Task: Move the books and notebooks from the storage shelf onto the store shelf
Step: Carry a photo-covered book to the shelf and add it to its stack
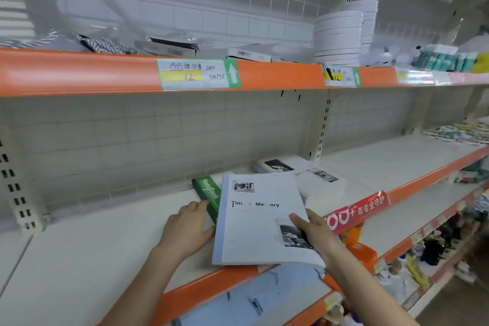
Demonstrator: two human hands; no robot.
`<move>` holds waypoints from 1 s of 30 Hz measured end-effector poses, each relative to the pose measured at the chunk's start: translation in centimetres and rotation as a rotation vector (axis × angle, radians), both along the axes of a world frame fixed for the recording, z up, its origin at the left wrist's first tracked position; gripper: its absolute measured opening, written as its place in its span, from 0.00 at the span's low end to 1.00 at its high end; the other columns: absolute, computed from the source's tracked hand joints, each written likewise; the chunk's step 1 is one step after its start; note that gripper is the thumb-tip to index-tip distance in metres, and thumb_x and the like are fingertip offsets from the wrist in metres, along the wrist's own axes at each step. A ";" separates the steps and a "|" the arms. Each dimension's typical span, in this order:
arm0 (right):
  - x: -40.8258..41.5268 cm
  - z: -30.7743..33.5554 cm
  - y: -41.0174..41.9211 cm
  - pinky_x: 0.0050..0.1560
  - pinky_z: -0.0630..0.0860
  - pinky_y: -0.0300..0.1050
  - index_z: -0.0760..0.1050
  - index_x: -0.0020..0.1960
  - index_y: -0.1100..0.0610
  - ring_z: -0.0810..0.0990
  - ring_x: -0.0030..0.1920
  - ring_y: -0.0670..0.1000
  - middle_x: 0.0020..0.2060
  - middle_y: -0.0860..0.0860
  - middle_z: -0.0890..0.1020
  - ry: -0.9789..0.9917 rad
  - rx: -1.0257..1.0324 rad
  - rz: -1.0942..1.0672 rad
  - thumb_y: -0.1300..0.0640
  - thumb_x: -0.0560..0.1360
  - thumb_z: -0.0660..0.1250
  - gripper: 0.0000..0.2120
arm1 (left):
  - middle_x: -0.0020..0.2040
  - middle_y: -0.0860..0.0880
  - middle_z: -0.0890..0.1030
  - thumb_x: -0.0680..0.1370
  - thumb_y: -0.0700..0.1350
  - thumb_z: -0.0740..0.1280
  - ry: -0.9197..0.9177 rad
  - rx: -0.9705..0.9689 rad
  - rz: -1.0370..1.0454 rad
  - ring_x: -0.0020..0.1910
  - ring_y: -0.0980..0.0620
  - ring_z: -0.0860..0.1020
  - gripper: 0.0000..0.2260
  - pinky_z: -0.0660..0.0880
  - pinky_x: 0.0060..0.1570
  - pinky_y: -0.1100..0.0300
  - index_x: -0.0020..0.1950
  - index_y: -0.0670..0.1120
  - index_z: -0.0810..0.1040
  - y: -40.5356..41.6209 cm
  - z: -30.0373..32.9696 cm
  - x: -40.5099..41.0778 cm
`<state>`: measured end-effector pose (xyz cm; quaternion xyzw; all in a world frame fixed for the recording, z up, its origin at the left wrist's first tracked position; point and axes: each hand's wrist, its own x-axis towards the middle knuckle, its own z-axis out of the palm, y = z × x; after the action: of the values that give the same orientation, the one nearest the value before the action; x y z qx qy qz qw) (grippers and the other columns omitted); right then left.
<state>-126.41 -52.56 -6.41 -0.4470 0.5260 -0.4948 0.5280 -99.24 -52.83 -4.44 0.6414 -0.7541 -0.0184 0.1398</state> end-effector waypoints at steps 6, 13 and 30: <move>-2.8 0.4 -2.9 0.30 0.77 0.36 0.74 0.60 0.59 0.84 0.38 0.50 0.47 0.54 0.84 -0.028 -0.012 0.034 0.59 0.80 0.62 0.10 | 0.67 0.49 0.70 0.77 0.55 0.61 -0.021 0.010 -0.002 0.64 0.49 0.70 0.24 0.71 0.56 0.55 0.72 0.50 0.62 -3.2 0.8 -3.0; -4.9 0.5 -5.5 0.37 0.80 0.43 0.74 0.59 0.59 0.85 0.42 0.55 0.48 0.57 0.85 -0.030 0.012 0.015 0.57 0.80 0.62 0.10 | 0.71 0.49 0.67 0.77 0.54 0.62 -0.053 0.040 -0.001 0.68 0.49 0.68 0.28 0.69 0.59 0.55 0.75 0.49 0.57 -5.2 1.0 -5.3; -11.9 1.2 -18.4 0.52 0.70 0.43 0.72 0.64 0.55 0.78 0.55 0.50 0.55 0.46 0.80 0.120 0.000 0.186 0.53 0.79 0.62 0.14 | 0.70 0.49 0.67 0.77 0.54 0.63 -0.070 0.022 0.156 0.68 0.48 0.67 0.27 0.68 0.62 0.55 0.74 0.49 0.60 -11.3 1.5 -13.2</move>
<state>-138.27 -70.93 -5.19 -0.5228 0.5129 -0.4158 0.5391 -112.42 -64.17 -2.94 0.6999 -0.7061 0.0066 0.1075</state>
